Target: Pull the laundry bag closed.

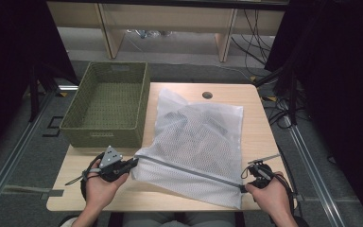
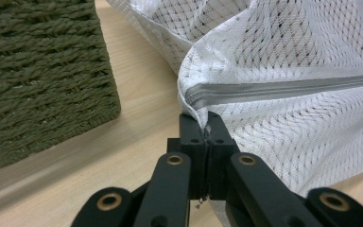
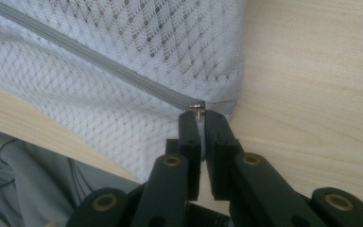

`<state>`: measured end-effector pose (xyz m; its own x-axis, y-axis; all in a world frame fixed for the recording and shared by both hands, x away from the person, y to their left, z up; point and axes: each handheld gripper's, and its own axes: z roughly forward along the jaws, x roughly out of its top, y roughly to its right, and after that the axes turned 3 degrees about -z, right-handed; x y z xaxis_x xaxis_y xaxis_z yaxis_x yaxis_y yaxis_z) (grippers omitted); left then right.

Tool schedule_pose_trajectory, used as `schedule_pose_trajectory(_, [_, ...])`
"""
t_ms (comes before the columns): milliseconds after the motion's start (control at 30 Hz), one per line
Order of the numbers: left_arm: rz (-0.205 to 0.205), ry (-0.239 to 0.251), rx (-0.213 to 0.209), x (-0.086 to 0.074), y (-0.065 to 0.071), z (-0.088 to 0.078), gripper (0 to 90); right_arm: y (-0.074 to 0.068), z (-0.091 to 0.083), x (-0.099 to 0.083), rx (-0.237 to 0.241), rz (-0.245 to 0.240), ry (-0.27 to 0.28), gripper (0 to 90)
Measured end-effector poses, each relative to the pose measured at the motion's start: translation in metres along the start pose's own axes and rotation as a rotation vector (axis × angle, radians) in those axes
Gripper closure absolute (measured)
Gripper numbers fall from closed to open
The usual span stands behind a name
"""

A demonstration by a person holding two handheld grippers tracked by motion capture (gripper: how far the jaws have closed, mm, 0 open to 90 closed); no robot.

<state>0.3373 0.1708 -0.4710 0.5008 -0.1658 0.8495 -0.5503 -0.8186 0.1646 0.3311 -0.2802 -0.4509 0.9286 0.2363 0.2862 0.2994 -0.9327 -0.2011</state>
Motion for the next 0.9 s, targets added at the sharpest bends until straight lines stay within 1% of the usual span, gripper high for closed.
schedule_pose_trajectory(33, [0.01,-0.006,0.002,0.0,0.001,0.0,88.5,0.0,0.0,0.0,-0.004,-0.001,0.002,87.1])
schedule_pose_trajectory(67, [0.001,-0.01,0.0,-0.001,0.002,0.002,88.5,0.0,0.0,0.001,-0.021,-0.005,0.007,87.0])
schedule_pose_trajectory(100, [0.012,-0.021,0.0,-0.002,0.003,0.003,88.5,-0.001,0.0,0.001,-0.033,0.0,0.0,87.0])
schedule_pose_trajectory(133, [0.012,-0.021,0.0,-0.002,0.003,0.003,88.5,-0.001,0.0,0.001,-0.033,0.0,0.0,87.0])
schedule_pose_trajectory(167, [0.017,-0.029,-0.012,-0.003,0.005,0.005,88.5,0.002,0.0,0.003,-0.046,-0.016,0.009,87.0])
schedule_pose_trajectory(200, [0.017,-0.029,-0.012,-0.003,0.005,0.005,88.4,0.002,0.0,0.003,-0.046,-0.016,0.009,87.0])
schedule_pose_trajectory(233, [0.034,-0.051,-0.004,-0.003,0.006,0.006,88.4,0.002,0.0,0.004,-0.068,-0.003,0.009,86.9])
schedule_pose_trajectory(267, [0.034,-0.051,-0.004,-0.003,0.006,0.006,88.4,0.002,0.0,0.004,-0.068,-0.003,0.009,86.9])
schedule_pose_trajectory(300, [0.031,-0.047,-0.016,-0.004,0.007,0.008,88.4,0.002,-0.001,0.005,-0.068,-0.005,0.01,86.9])
schedule_pose_trajectory(333, [0.048,-0.065,-0.023,-0.006,0.008,0.01,88.3,0.002,-0.001,0.007,-0.095,-0.012,0.009,86.9])
schedule_pose_trajectory(367, [0.048,-0.065,-0.023,-0.006,0.008,0.01,88.2,0.002,-0.001,0.007,-0.095,-0.012,0.009,86.9])
schedule_pose_trajectory(400, [0.057,-0.08,-0.025,-0.006,0.009,0.011,88.2,0.0,-0.001,0.008,-0.101,0.014,-0.003,86.9])
schedule_pose_trajectory(433, [0.054,-0.079,-0.04,-0.006,0.01,0.012,88.2,0.002,-0.001,0.009,-0.107,0.009,0.004,86.9])
schedule_pose_trajectory(467, [0.055,-0.083,-0.049,-0.007,0.012,0.014,88.1,0.005,-0.002,0.011,-0.116,0.018,0.008,86.8])
schedule_pose_trajectory(500, [0.055,-0.083,-0.049,-0.007,0.012,0.014,88.0,0.005,-0.002,0.011,-0.116,0.018,0.008,86.8])
schedule_pose_trajectory(533, [0.079,-0.114,-0.055,-0.008,0.013,0.016,87.9,0.008,-0.003,0.014,-0.131,0.017,0.014,86.8])
schedule_pose_trajectory(567, [0.079,-0.114,-0.055,-0.008,0.013,0.016,87.9,0.008,-0.003,0.014,-0.131,0.017,0.014,86.8])
schedule_pose_trajectory(600, [0.068,-0.11,-0.066,-0.009,0.015,0.018,87.8,0.01,-0.003,0.017,-0.143,0.022,0.016,86.8])
schedule_pose_trajectory(633, [0.08,-0.122,-0.068,-0.01,0.014,0.02,87.8,0.01,-0.003,0.017,-0.143,0.022,0.016,86.8])
schedule_pose_trajectory(667, [0.085,-0.127,-0.071,-0.011,0.016,0.021,87.7,0.011,-0.003,0.018,-0.157,0.016,0.021,86.8])
schedule_pose_trajectory(700, [0.104,-0.149,-0.069,-0.012,0.015,0.023,87.4,0.012,-0.001,0.021,-0.17,0.011,0.015,86.8])
schedule_pose_trajectory(733, [0.101,-0.154,-0.068,-0.014,0.015,0.025,87.4,0.012,-0.001,0.022,-0.182,0.017,0.016,86.8])
schedule_pose_trajectory(767, [0.101,-0.154,-0.068,-0.014,0.015,0.025,87.3,0.012,-0.001,0.022,-0.182,0.017,0.016,86.8])
schedule_pose_trajectory(800, [0.095,-0.166,-0.07,-0.015,0.014,0.027,87.1,0.011,0.0,0.023,-0.191,-0.005,0.018,86.7])
schedule_pose_trajectory(833, [0.095,-0.166,-0.07,-0.015,0.014,0.027,86.9,0.011,0.0,0.023,-0.191,-0.005,0.018,86.7])
schedule_pose_trajectory(867, [0.101,-0.17,-0.072,-0.016,0.014,0.027,86.6,0.009,0.001,0.021,-0.193,-0.029,0.024,86.5])
schedule_pose_trajectory(900, [0.102,-0.18,-0.072,-0.016,0.014,0.028,86.3,0.007,0.001,0.021,-0.2,-0.037,0.02,86.1])
